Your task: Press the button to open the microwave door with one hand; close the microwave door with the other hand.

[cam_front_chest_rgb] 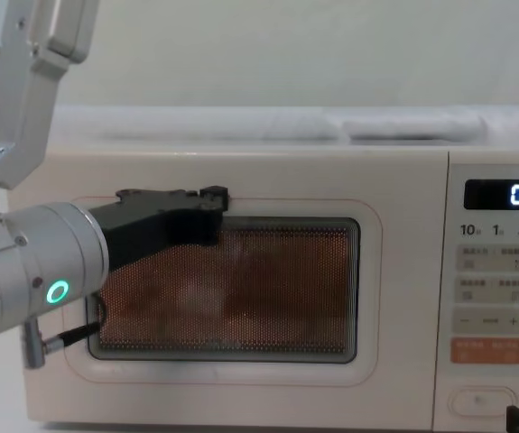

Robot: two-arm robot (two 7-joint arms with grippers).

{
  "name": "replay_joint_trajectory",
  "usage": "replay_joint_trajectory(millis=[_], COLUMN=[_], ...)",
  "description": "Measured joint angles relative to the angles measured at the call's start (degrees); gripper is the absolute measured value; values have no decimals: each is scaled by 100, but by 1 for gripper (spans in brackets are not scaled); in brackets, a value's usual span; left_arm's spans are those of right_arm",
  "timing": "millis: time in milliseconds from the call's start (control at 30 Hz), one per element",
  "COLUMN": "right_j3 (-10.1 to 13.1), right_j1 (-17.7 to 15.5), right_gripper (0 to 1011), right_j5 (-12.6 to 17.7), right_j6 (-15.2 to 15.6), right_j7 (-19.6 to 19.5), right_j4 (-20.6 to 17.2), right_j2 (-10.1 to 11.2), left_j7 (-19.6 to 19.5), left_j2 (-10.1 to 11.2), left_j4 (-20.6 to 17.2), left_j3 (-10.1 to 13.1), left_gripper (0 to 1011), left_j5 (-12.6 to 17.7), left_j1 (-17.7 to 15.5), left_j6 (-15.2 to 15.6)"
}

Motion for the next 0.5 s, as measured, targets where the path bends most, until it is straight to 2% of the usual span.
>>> replay_joint_trajectory(millis=[367, 500], right_j3=[0, 0], right_j1=[0, 0], right_gripper=[1002, 1002], right_j5=[0, 0], right_j6=[0, 0], right_j7=[0, 0], right_j4=[0, 0], right_j2=[0, 0], left_j7=[18, 31], left_j2=[-36, -26], left_j4=[6, -105], left_j3=[-26, -67], left_gripper=[0, 0], left_j5=[13, -23], left_j1=[15, 91], left_j6=[-12, -29])
